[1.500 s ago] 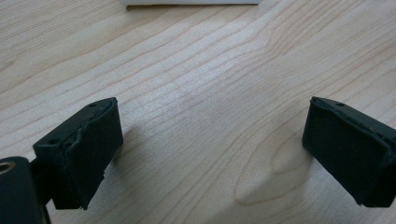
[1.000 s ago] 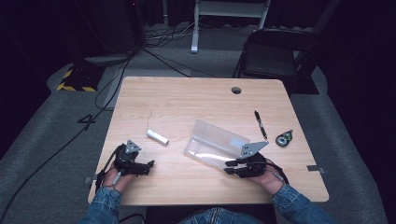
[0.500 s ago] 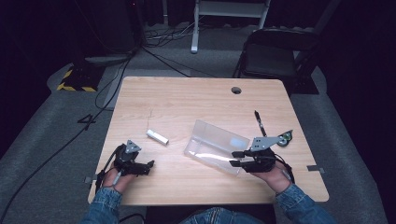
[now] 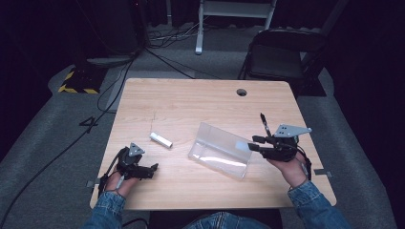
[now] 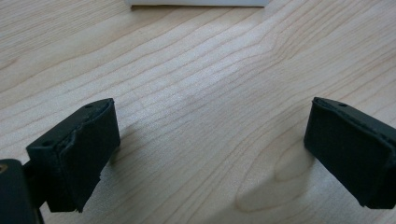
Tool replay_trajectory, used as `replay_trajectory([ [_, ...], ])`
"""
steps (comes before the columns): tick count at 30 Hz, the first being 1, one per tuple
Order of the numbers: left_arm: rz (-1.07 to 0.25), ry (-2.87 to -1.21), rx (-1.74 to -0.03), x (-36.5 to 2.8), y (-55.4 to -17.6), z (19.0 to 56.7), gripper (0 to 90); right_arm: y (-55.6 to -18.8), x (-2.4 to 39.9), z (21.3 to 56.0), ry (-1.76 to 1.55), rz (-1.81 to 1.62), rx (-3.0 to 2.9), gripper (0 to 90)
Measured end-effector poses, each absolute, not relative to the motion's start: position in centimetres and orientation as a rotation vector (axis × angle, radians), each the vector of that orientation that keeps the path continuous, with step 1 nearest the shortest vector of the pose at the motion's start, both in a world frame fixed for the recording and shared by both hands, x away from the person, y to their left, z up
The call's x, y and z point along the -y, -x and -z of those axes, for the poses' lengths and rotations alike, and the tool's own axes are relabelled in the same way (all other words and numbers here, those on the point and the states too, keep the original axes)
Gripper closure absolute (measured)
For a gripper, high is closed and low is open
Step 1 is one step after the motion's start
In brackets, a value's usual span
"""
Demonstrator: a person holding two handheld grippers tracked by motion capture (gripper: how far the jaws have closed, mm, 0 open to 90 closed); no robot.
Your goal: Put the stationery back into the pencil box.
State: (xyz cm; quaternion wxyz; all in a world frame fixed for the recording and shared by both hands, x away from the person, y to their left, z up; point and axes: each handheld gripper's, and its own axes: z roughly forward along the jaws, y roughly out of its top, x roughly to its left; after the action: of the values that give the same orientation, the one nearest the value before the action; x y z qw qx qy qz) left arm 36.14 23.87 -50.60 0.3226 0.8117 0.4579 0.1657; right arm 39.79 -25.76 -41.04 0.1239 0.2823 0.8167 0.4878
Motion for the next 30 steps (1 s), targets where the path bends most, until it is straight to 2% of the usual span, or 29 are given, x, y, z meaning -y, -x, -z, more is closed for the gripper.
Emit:
replay_trajectory([
  [11, -0.447, -2.114, -1.238, -23.7, -35.9, 50.6, 3.6, -43.5, 28.6, 40.5, -1.043, -1.326, -2.232, 58.9],
  [24, -0.456, -2.109, -1.25, -23.6, -35.8, 50.6, 3.6, -48.4, 29.7, 43.9, -1.275, -1.053, -2.205, 59.2],
  [30, -0.456, -2.108, -1.251, -23.6, -35.8, 50.6, 3.6, -49.6, 30.0, 45.4, -1.358, -0.93, -2.216, 62.5],
])
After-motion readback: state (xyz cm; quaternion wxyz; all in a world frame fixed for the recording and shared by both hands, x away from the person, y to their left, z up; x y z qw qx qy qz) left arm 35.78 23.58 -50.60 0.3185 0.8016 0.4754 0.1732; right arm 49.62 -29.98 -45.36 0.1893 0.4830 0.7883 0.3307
